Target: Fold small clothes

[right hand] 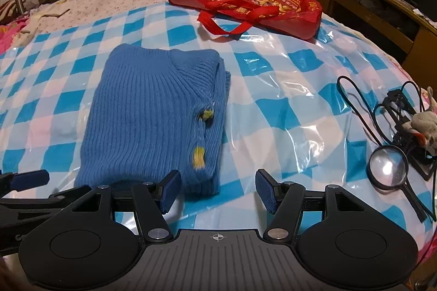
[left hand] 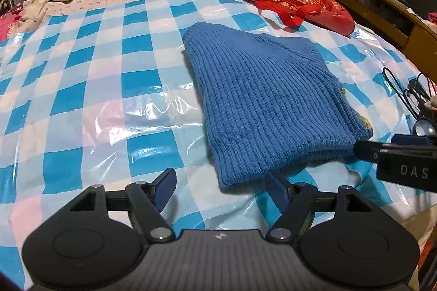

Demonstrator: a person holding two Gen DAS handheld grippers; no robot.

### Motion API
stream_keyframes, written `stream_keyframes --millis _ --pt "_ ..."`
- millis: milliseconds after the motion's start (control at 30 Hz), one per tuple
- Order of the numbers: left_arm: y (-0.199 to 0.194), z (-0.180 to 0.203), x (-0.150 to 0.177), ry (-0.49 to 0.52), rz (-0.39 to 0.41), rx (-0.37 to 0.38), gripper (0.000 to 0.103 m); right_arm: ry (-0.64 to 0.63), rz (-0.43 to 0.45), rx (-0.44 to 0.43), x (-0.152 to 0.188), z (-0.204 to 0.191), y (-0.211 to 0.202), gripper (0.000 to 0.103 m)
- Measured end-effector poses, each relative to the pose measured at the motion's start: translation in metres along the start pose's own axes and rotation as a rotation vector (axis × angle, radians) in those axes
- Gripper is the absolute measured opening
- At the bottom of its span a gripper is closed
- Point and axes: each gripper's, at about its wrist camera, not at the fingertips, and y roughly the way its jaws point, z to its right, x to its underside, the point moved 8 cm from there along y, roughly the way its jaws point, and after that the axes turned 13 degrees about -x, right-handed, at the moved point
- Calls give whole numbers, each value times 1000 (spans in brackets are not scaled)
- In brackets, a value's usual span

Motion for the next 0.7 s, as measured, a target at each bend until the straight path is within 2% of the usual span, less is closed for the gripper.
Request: stream_keyframes --millis 367,500,700 --pt "-2 -6 -4 -32 29 -67 94 1 -8 -11 9 -7 -3 61" --pt "-3 -8 -5 -41 37 -81 102 0 -7 -13 9 -8 -4 61" --pt "-4 -9 -6 -59 48 -83 103 -1 -11 -13 10 -9 -4 61"
